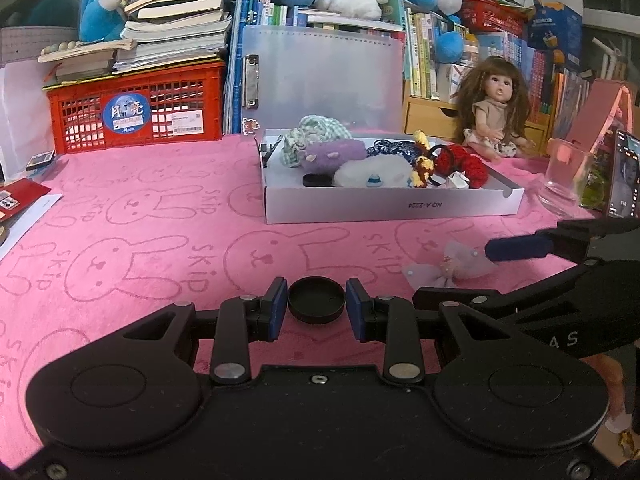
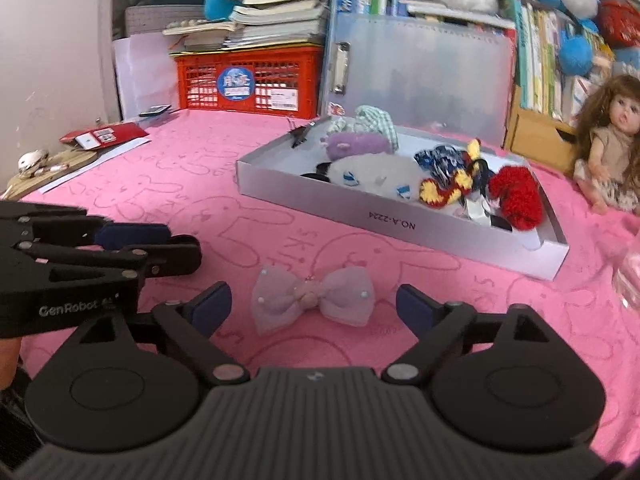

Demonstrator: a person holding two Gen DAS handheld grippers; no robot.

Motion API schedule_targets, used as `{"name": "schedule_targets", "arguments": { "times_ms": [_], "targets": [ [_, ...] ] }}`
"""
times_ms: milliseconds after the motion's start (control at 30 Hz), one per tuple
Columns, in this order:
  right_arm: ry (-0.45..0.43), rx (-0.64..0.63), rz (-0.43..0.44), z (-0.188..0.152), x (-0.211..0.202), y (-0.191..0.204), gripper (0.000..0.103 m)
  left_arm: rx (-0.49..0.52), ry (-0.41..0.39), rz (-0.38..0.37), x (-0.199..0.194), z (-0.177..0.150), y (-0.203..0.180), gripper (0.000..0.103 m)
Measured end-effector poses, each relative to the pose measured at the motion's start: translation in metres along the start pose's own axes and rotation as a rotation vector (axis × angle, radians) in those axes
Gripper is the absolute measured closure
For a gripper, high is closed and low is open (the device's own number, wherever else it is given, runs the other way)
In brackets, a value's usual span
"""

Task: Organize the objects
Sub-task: 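Lift the black lid and pink bow and carry them toward the white box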

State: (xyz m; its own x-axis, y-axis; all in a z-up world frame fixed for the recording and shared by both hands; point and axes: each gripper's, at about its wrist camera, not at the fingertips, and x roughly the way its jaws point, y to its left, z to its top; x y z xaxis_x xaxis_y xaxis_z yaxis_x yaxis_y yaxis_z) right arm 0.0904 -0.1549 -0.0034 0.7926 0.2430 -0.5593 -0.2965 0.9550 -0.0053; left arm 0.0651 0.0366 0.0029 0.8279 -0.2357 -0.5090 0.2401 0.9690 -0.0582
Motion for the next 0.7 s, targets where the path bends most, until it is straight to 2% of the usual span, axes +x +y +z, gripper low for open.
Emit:
{"name": "schedule_targets", "arguments": {
  "times_ms": [133,467,700],
  "targets": [
    [0.027,0.059,0.009,-0.0017,0.0062,-0.0048,0.003,0.002,-0.002,0.004,0.0007,-0.0010,0.0012,0.073],
    [0.035,0.016,-0.011,-0.0038,0.0073,0.0008,0.002,0.003,0.002,0.006,0.0014,-0.0064,0.0018,0.073],
    [0.022,0.018,-0.015,-0.0049,0.0065,0.0007,0.012,0.005,-0.001,0.006,0.0015,-0.0071,0.0014,0.073]
  ]
}}
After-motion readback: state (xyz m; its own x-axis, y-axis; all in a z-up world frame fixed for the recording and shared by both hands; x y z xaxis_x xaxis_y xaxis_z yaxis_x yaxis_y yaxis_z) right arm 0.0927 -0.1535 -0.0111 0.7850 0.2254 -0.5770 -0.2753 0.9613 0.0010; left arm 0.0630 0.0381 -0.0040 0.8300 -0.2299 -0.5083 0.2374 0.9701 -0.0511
